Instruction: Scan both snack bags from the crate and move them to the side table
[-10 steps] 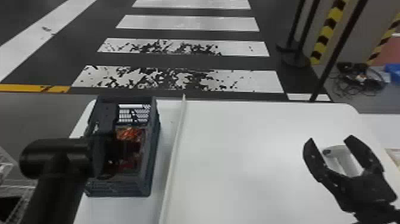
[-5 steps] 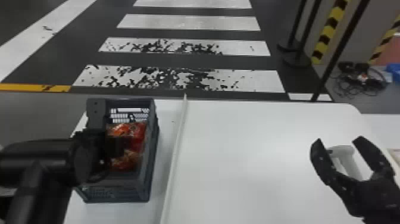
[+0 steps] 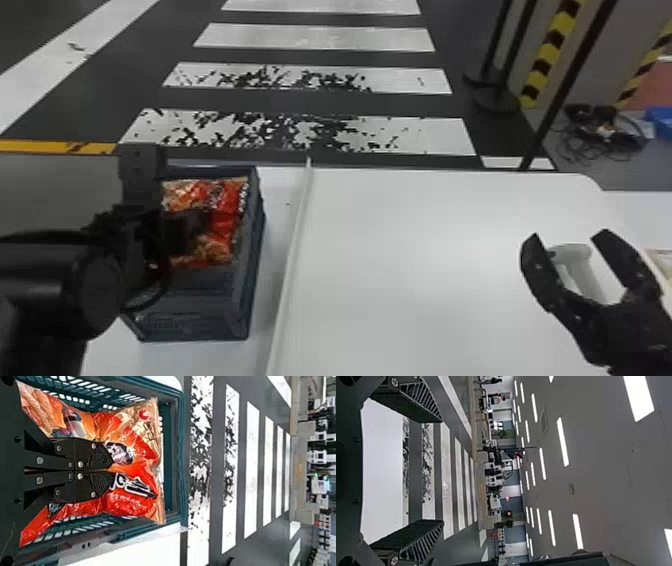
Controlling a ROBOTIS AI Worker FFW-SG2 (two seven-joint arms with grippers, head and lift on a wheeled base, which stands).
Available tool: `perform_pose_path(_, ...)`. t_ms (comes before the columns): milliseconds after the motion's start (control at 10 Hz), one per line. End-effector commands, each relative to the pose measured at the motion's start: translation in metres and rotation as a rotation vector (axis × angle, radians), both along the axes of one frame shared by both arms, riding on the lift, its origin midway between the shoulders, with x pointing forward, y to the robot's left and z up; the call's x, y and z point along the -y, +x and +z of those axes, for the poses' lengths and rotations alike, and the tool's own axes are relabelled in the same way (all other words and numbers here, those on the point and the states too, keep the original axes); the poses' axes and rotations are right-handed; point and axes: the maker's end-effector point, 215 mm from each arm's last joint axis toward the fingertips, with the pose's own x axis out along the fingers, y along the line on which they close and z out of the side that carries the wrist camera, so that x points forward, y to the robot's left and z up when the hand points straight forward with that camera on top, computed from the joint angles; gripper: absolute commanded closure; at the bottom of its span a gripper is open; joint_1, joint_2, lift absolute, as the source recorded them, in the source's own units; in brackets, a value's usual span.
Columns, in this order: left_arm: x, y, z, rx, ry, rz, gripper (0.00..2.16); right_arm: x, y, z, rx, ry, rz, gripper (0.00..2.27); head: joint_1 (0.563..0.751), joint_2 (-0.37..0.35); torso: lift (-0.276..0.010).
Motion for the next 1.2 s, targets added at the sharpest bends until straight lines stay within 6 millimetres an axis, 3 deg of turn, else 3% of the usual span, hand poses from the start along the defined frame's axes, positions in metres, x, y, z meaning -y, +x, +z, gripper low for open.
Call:
perform_pose_path(0,0.004,-0.004,0.023,0.049,0.005,0.000,1.79,0.000,-0.001,-0.001,-0.002,0.002,-0.001,0.09,0.695,0.002,-0.095)
perform_pose_path(300,0.005,-0.015,0.066,0.135,0.039,0.009,1.79,0.004,-0.001,0.003,0.002,0.026,-0.002,0.09,0.695,-0.001,-0.095)
perform_pose_path(600,-0.001,-0.018,0.086,0.185,0.089,0.029,1.79,0.004,-0.003,0.002,0.002,0.028,-0.001,0.09,0.695,-0.005,-0.095)
perform_pose_path(1100,-0.031,0.013,0.120,0.416,0.165,0.069,1.79,0.025,-0.013,0.009,0.026,0.077,-0.014,0.09,0.695,0.006,-0.095)
